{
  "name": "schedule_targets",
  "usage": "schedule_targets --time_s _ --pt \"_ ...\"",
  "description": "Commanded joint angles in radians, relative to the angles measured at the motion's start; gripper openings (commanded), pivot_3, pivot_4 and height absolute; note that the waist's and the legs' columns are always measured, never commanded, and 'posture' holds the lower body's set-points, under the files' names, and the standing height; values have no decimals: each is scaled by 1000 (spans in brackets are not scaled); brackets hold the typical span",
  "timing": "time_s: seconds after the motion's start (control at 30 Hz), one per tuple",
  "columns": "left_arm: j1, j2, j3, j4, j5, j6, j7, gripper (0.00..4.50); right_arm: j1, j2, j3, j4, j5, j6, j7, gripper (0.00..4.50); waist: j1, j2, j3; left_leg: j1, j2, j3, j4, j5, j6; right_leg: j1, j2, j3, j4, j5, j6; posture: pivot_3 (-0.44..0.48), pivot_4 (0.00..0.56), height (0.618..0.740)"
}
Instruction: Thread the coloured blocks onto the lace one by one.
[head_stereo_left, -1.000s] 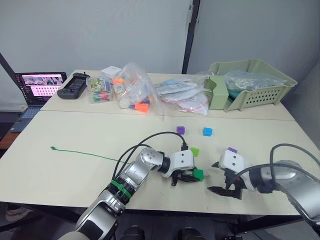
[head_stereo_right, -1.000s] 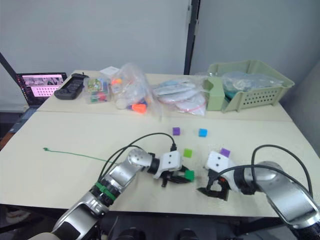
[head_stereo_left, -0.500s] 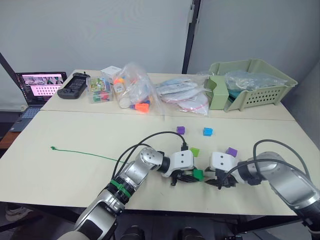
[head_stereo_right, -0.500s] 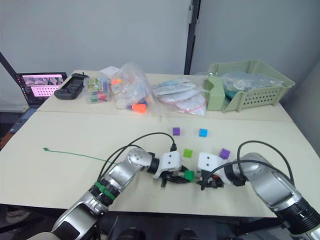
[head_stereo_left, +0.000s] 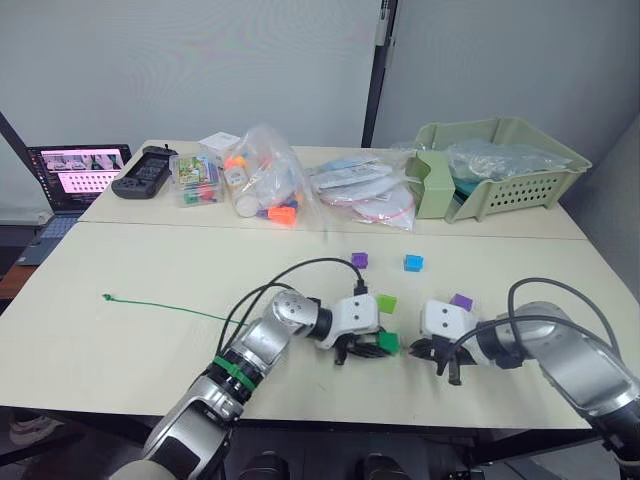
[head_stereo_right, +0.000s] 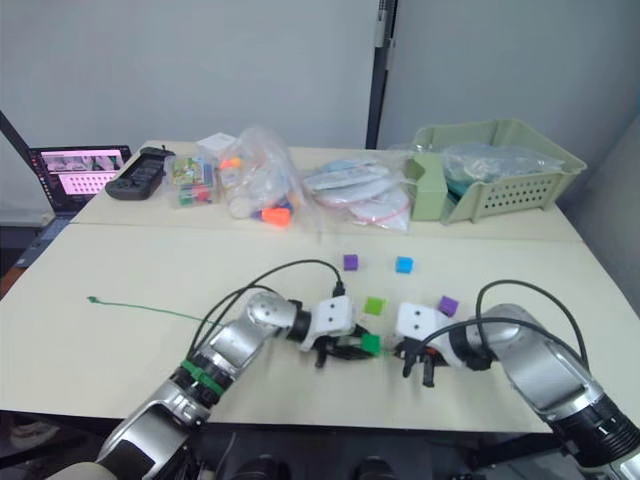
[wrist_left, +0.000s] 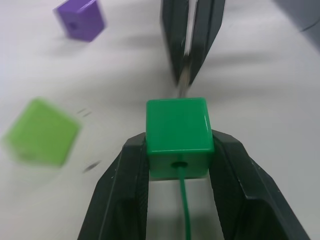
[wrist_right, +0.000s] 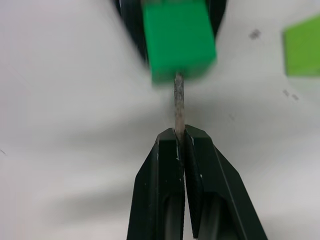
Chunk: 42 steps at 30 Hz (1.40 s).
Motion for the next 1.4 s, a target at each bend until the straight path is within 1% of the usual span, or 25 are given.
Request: schedule_targets --time_s 0.03,0.1,0.17,0.27,0.37,0.43,0.5,0.6,0.67,0.73,0.83,0.87,0.93,1.17,1.23,1.33,1.4 --pt "-20 43 56 -2 -35 -52 -33 1174 -3 -9 -34 -3 13 -17 18 0 -2 0 0 0 0 0 0 0 0 0 0 0 0 0 0 0 150 733" --pt "-16 91 83 20 -51 -72 -70 1174 -8 -9 -35 1 15 -21 28 0 -2 0 0 0 0 0 0 0 0 0 0 0 0 0 0 0 150 733" --pt "-15 113 98 33 -62 -83 -91 1174 -11 -8 -35 3 15 -23 35 0 0 0 0 0 0 0 0 0 0 0 0 0 0 0 0 0 150 733" --pt "-6 219 167 102 -101 -142 -163 1174 -20 -2 -30 15 15 -33 51 0 -1 0 0 0 0 0 0 0 0 0 0 0 0 0 0 0 150 733" --pt "7 290 203 146 -125 -185 -212 1174 -20 0 -29 19 16 -38 62 0 -10 0 0 0 1 0 -1 0 0 -1 0 0 0 0 0 0 150 733" --pt "26 353 243 190 -138 -225 -247 1174 -17 -1 -32 16 21 -38 69 0 -9 0 0 0 0 0 -1 0 0 -1 0 0 0 0 0 0 150 733" --pt "45 416 287 257 -156 -283 -292 1174 -11 -5 -42 15 29 -40 79 0 -9 0 0 0 0 1 -1 0 0 -1 -1 0 0 0 0 0 150 733" --pt "57 506 330 409 -154 -404 -340 1174 -3 -17 -61 20 40 -49 96 0 -12 0 0 0 2 1 -1 0 0 -2 0 -1 1 0 0 0 150 733" --pt "49 555 342 520 -126 -483 -334 1174 -3 -23 -66 25 45 -55 105 0 -13 0 0 0 2 2 -1 0 0 -3 0 -1 1 0 -1 0 150 733" --pt "36 581 344 601 -102 -548 -323 1174 -2 -25 -69 27 47 -59 108 0 -11 0 0 0 2 2 -1 0 0 -3 0 -1 1 0 -1 0 150 733" --pt "39 661 366 718 -88 -603 -333 1174 -8 -26 -73 36 45 -72 112 0 -14 0 0 0 2 3 -1 0 0 -3 0 -1 1 0 -1 0 150 733" --pt "39 680 365 747 -77 -620 -332 1174 -12 -25 -73 41 43 -77 112 0 -19 0 0 0 3 4 -1 0 0 -3 0 -1 1 0 -1 0 150 733" --pt "39 706 363 796 -49 -655 -287 1174 -11 -24 -75 46 42 -84 111 0 -22 1 0 1 4 5 -2 0 0 -4 0 -1 2 1 -1 0 150 733" --pt "6 736 410 871 -62 -627 -319 1174 -17 -22 -74 65 44 -105 117 0 -20 1 0 1 7 10 -3 0 0 -8 0 -1 3 1 -3 0 150 733" --pt "-22 738 422 874 -67 -594 -323 2190 -19 -22 -73 69 44 -108 118 0 -20 1 0 0 7 12 -3 0 0 -10 1 -1 4 2 -3 0 150 733" --pt "-95 732 466 885 -93 -515 -280 3132 -21 -21 -74 72 48 -107 121 0 -13 -1 1 -6 8 14 0 0 0 -18 1 0 9 2 -4 0 150 733" --pt "-165 734 482 874 -103 -477 -297 3814 -21 -20 -77 72 56 -102 126 0 -6 -3 2 -8 8 13 1 0 -1 -20 1 -1 11 2 -4 0 150 733"
